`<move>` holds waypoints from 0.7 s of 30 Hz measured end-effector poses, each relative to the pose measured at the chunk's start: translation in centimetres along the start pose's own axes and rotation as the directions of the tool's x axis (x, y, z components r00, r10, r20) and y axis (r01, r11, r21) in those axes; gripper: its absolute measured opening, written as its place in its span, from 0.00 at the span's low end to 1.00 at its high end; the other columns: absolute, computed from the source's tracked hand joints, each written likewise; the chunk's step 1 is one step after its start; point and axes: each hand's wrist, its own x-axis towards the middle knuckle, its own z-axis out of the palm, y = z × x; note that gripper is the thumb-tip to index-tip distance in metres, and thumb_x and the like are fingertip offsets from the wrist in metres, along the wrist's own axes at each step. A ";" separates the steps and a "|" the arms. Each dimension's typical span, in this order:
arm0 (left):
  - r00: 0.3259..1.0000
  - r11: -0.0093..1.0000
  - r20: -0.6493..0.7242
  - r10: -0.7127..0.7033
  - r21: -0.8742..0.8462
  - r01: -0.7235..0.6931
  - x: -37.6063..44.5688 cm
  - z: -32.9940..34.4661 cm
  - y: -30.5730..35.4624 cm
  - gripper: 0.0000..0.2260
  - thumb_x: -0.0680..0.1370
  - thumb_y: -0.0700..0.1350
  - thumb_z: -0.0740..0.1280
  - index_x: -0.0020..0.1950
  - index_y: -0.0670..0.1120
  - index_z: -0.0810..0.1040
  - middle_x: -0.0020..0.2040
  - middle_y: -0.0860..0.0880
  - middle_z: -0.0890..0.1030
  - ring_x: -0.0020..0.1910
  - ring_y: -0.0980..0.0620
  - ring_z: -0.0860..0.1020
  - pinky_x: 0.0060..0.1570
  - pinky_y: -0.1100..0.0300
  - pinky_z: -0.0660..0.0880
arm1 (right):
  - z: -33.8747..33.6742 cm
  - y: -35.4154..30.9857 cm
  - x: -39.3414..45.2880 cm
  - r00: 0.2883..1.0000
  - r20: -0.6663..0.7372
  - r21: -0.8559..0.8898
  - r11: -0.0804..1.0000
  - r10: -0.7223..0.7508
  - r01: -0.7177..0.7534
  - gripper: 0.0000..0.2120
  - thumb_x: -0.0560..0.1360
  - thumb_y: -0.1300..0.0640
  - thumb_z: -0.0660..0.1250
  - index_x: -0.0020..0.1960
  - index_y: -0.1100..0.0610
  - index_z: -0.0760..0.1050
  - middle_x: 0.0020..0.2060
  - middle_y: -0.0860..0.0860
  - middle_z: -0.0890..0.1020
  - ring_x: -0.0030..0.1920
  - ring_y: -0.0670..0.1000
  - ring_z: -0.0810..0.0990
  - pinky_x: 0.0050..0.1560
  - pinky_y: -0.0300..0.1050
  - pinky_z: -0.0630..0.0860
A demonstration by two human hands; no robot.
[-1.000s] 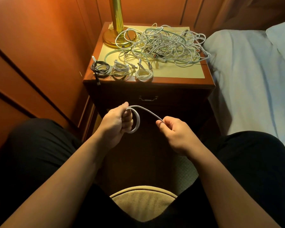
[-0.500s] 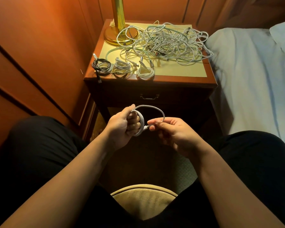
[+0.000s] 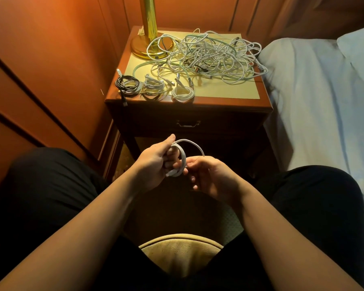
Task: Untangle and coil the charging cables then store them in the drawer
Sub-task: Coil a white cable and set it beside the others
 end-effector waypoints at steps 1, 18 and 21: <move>1.000 0.999 0.015 -0.005 0.035 0.005 0.0 0.0 0.0 0.24 0.86 0.55 0.57 0.31 0.48 0.63 0.28 0.50 0.60 0.27 0.52 0.63 0.38 0.55 0.73 | 0.1 0.2 0.0 1.000 0.013 -0.002 1.000 -0.001 0.001 0.15 0.76 0.53 0.62 0.55 0.56 0.84 0.39 0.47 0.78 0.36 0.43 0.72 0.38 0.40 0.69; 0.998 0.982 -0.002 0.068 0.174 -0.067 0.4 -0.7 -0.6 0.23 0.85 0.56 0.59 0.35 0.44 0.70 0.34 0.42 0.71 0.36 0.44 0.72 0.42 0.54 0.71 | 1.6 1.5 0.6 0.923 -0.222 -0.183 0.943 -0.314 0.276 0.14 0.76 0.56 0.77 0.58 0.53 0.75 0.43 0.51 0.84 0.36 0.47 0.82 0.27 0.39 0.71; 0.996 0.977 -0.015 0.086 0.199 -0.082 0.1 -0.1 -0.6 0.23 0.87 0.52 0.57 0.34 0.43 0.70 0.30 0.48 0.75 0.29 0.53 0.75 0.31 0.64 0.73 | 1.7 1.5 0.8 0.934 -0.225 -0.223 0.948 -0.277 0.227 0.20 0.74 0.61 0.78 0.62 0.57 0.73 0.51 0.58 0.86 0.50 0.55 0.88 0.34 0.43 0.80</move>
